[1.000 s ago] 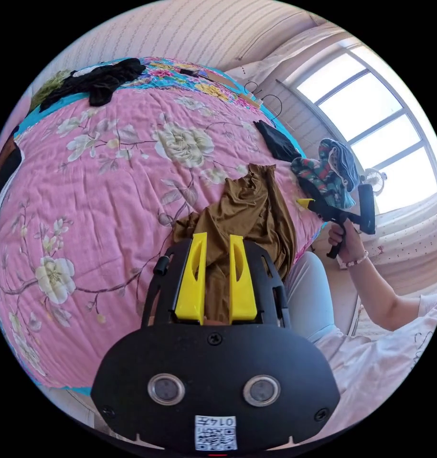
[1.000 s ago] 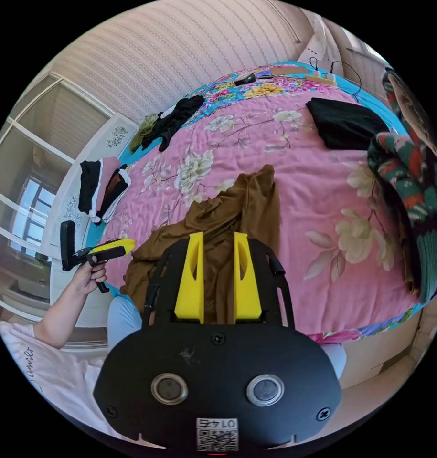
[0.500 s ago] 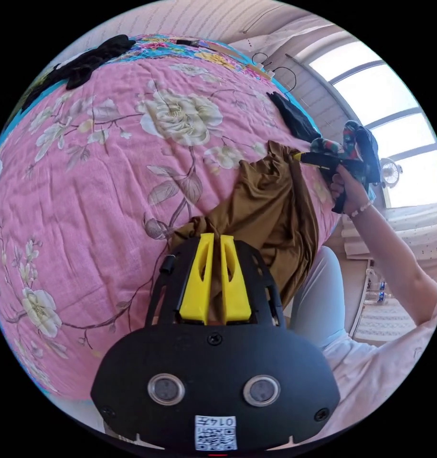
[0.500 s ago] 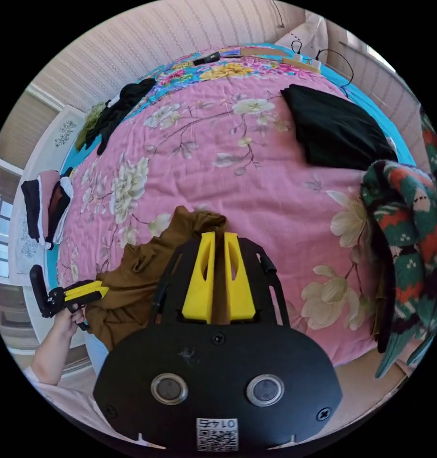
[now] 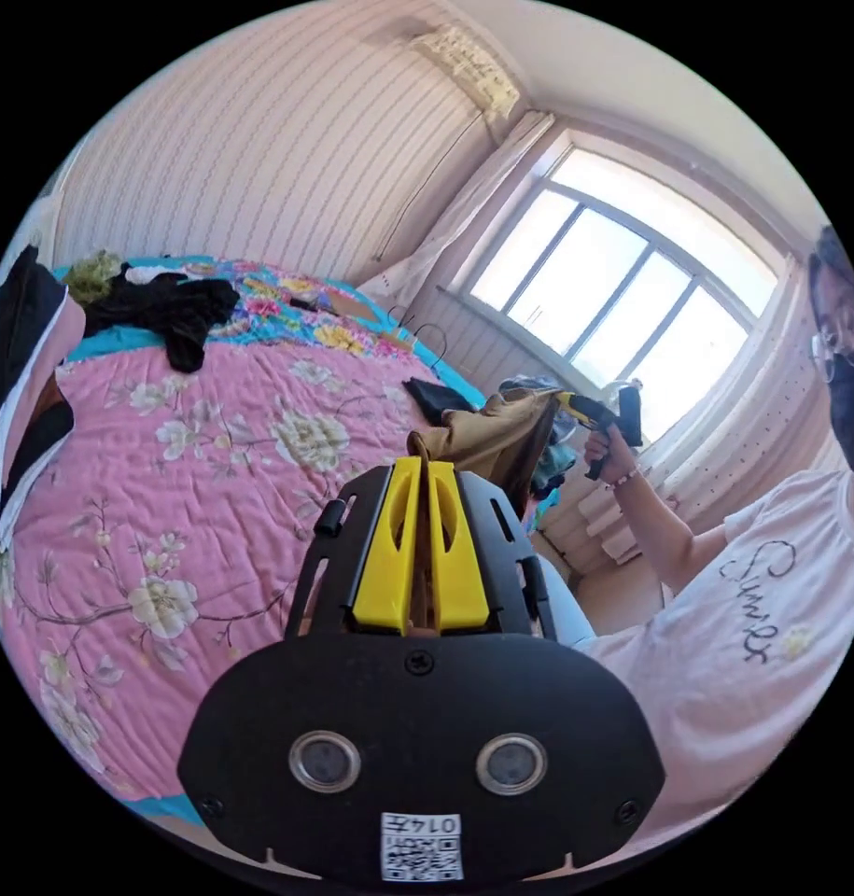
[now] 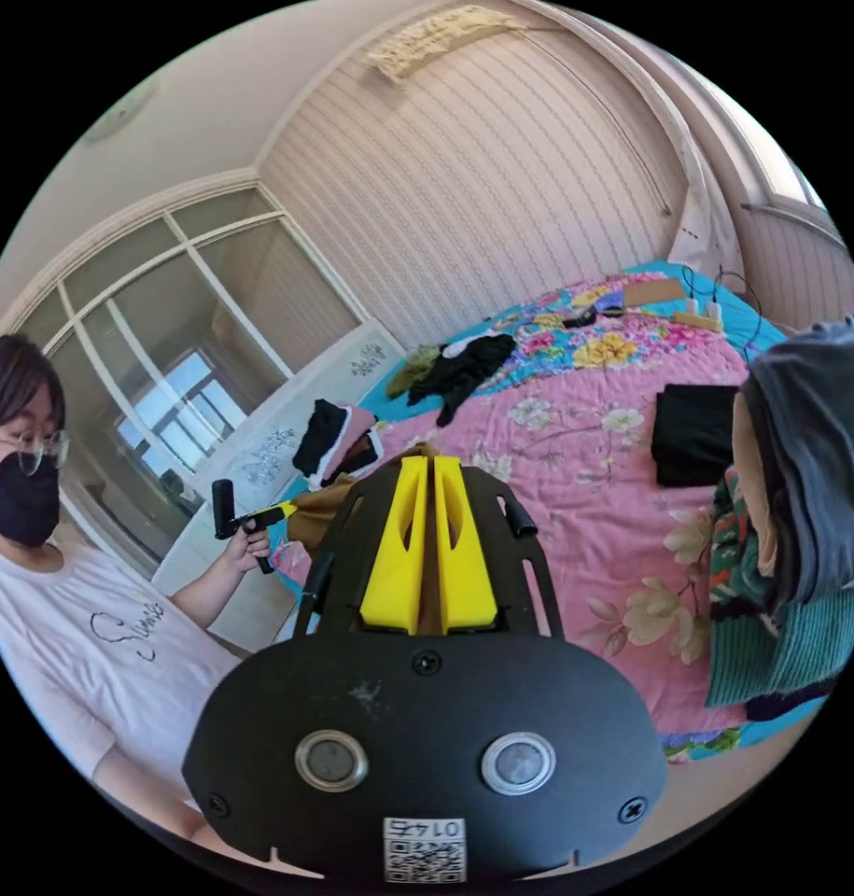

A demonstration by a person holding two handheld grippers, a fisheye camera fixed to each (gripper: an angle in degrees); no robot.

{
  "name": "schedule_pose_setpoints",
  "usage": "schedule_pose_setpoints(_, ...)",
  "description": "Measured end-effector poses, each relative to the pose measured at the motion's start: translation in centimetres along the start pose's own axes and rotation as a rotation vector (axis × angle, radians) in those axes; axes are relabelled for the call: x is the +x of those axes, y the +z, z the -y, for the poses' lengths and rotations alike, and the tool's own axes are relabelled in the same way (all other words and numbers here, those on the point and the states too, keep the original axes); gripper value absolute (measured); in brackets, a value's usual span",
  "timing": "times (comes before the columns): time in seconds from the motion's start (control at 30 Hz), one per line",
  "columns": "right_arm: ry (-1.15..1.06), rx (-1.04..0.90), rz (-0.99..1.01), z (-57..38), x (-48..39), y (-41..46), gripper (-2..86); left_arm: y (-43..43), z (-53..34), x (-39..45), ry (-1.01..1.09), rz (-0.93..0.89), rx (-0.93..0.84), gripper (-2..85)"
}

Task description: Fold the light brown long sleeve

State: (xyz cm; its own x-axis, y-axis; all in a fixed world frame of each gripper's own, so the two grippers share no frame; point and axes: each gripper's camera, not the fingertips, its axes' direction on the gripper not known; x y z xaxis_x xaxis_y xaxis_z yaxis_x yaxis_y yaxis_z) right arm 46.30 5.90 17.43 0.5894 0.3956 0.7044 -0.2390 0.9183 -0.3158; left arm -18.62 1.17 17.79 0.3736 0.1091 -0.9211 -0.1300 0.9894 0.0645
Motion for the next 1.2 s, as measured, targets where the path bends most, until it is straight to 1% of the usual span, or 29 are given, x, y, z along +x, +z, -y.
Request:
schedule_pose_setpoints(0.03,-0.072,0.032,0.018,0.1,-2.3,-2.2,0.4,-3.2,0.4,2.3,0.078,-0.011,0.088,-1.0)
schedule_pose_setpoints(0.07,-0.154,0.064,0.032,0.3,-4.6,-4.4,0.4,-6.0,0.9,4.7,0.154,0.007,0.13,-1.0)
schedule_pose_setpoints(0.17,-0.348,0.152,0.045,0.5,-10.3,-9.3,0.4,-11.5,1.4,9.7,0.298,0.105,0.206,-1.0)
schedule_pose_setpoints(0.23,-0.412,0.191,0.047,0.8,-12.7,-11.5,0.3,-14.1,1.7,11.6,0.307,0.136,0.245,-1.0)
schedule_pose_setpoints(0.3,-0.462,0.226,0.091,1.1,-14.7,-13.5,0.3,-16.7,1.9,13.4,0.321,0.136,0.295,-1.0)
schedule_pose_setpoints(0.37,-0.524,0.302,0.138,1.1,-17.1,-16.1,0.3,-20.1,1.8,16.4,0.403,0.106,0.384,-1.0)
schedule_pose_setpoints(0.43,-0.562,0.35,0.113,0.9,-18.5,-17.6,0.3,-22.1,1.7,18.4,0.456,0.116,0.426,-1.0)
schedule_pose_setpoints(0.53,-0.547,0.35,0.08,1.0,-18.7,-18.1,0.2,-23.3,1.8,19.7,0.456,0.224,0.403,-1.0)
schedule_pose_setpoints(0.6,-0.486,0.321,0.138,1.4,-17.6,-17.4,0.2,-23.4,1.8,19.5,0.396,0.259,0.37,-1.0)
schedule_pose_setpoints(0.67,-0.422,0.309,0.229,1.2,-16.8,-16.6,0.1,-24.3,1.0,19.9,0.379,0.262,0.379,-1.0)
schedule_pose_setpoints(0.77,-0.45,0.339,0.24,0.4,-17.8,-16.9,0.0,-26.1,0.0,21.6,0.422,0.324,0.42,-1.0)
schedule_pose_setpoints(0.93,-0.542,0.377,0.271,1.3,-20.2,-18.2,0.0,-28.6,0.7,22.6,0.474,0.37,0.462,-1.0)
schedule_pose_setpoints(1.1,-0.589,0.362,0.181,5.1,-21.3,-16.9,0.0,-28.9,4.5,20.1,0.464,0.369,0.444,-1.0)
schedule_pose_setpoints(1.2,-0.561,0.298,0.141,9.2,-20.3,-13.7,0.0,-27.3,8.0,16.5,0.418,0.409,0.389,-1.0)
